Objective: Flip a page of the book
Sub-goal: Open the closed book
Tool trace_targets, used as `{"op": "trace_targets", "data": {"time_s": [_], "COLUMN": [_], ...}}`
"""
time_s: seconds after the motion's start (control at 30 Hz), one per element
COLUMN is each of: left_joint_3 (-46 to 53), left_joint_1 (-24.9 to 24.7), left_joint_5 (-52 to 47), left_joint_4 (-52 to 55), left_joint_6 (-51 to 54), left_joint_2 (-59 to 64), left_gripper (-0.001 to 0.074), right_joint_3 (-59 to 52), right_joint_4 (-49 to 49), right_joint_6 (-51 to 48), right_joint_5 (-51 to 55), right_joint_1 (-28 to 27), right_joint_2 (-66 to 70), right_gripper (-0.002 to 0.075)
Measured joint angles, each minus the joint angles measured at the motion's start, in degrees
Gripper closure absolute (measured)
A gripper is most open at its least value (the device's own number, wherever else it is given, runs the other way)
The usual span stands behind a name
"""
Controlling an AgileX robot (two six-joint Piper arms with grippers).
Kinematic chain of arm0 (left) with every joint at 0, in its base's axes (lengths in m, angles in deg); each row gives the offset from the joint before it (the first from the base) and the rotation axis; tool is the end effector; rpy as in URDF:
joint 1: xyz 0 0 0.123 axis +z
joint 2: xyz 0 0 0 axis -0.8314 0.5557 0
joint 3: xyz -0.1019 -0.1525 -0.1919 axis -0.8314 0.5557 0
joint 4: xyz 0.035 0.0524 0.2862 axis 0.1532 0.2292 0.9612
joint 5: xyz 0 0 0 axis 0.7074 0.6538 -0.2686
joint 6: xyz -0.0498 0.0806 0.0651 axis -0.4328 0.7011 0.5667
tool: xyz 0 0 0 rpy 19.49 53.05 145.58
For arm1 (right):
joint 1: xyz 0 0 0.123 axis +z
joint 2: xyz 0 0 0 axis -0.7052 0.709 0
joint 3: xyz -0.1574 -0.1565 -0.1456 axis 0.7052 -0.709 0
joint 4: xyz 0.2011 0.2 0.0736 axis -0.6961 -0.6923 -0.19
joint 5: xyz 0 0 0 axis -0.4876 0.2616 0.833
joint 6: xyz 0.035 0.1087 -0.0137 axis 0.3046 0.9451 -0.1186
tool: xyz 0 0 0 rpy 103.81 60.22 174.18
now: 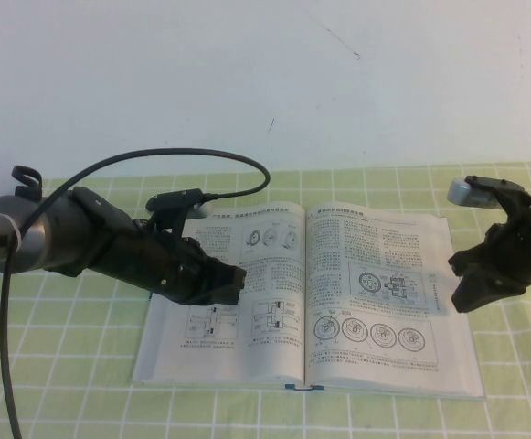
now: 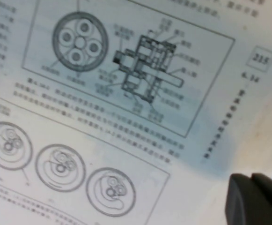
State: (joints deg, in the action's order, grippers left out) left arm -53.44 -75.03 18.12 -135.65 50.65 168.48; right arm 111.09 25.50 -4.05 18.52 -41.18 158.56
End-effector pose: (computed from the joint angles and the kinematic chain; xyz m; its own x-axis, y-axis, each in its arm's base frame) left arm 0.3869 -0.1868 0.0815 -0.8792 0.1594 -0.4490 0.3811 0.8009 -0.4619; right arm 0.4087 0.0744 0.0768 -0.9547 -0.2212 -0.1989 -0.2837 0.8780 0.3855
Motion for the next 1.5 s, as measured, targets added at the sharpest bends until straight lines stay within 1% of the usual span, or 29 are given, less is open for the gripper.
{"op": "trace_targets", "data": {"time_s": [0.17, 0.3, 0.4, 0.43, 0.5, 0.67, 0.7, 0.77, 0.93, 1.17, 1.5], "left_joint_3": [0.00, 0.00, 0.00, 0.00, 0.00, 0.00, 0.00, 0.00, 0.00, 0.00, 0.00], "left_joint_1": [0.00, 0.00, 0.00, 0.00, 0.00, 0.00, 0.00, 0.00, 0.00, 0.00, 0.00], "left_joint_5": [-0.10, -0.10, -0.10, -0.10, -0.10, -0.10, -0.10, -0.10, -0.10, -0.10, -0.10], "left_joint_4": [0.00, 0.00, 0.00, 0.00, 0.00, 0.00, 0.00, 0.00, 0.00, 0.00, 0.00], "left_joint_6": [0.32, 0.32, 0.32, 0.32, 0.32, 0.32, 0.32, 0.32, 0.32, 0.32, 0.20], "left_joint_2": [0.00, 0.00, 0.00, 0.00, 0.00, 0.00, 0.00, 0.00, 0.00, 0.00, 0.00], "left_gripper": [0.0738, 0.0738, 0.0738, 0.0738, 0.0738, 0.0738, 0.0738, 0.0738, 0.0738, 0.0738, 0.0738], "right_joint_3": [0.00, 0.00, 0.00, 0.00, 0.00, 0.00, 0.00, 0.00, 0.14, 0.52, 0.52], "right_joint_4": [3.18, 2.79, -0.04, -1.26, -3.21, -5.78, -5.93, -6.04, -6.67, -12.20, -14.99], "right_joint_6": [2.07, 2.30, 0.82, -0.29, -1.70, -1.86, -1.63, -0.73, 0.91, -0.44, -1.62], "right_joint_5": [0.00, -0.11, -0.23, -0.23, -0.35, -0.69, -0.69, -0.69, -0.69, -0.13, -0.33], "right_joint_1": [0.00, 0.00, 0.00, 0.00, 0.00, 0.00, 0.00, 0.00, -0.09, -0.51, -0.51], "right_joint_2": [0.00, 0.11, 0.35, 0.46, 0.59, 0.59, 0.59, 0.95, 2.88, 3.71, 4.34], "right_gripper": [0.0725, 0.0726, 0.0718, 0.0701, 0.0643, 0.0410, 0.0384, 0.0360, 0.0360, 0.0363, 0.0410]}}
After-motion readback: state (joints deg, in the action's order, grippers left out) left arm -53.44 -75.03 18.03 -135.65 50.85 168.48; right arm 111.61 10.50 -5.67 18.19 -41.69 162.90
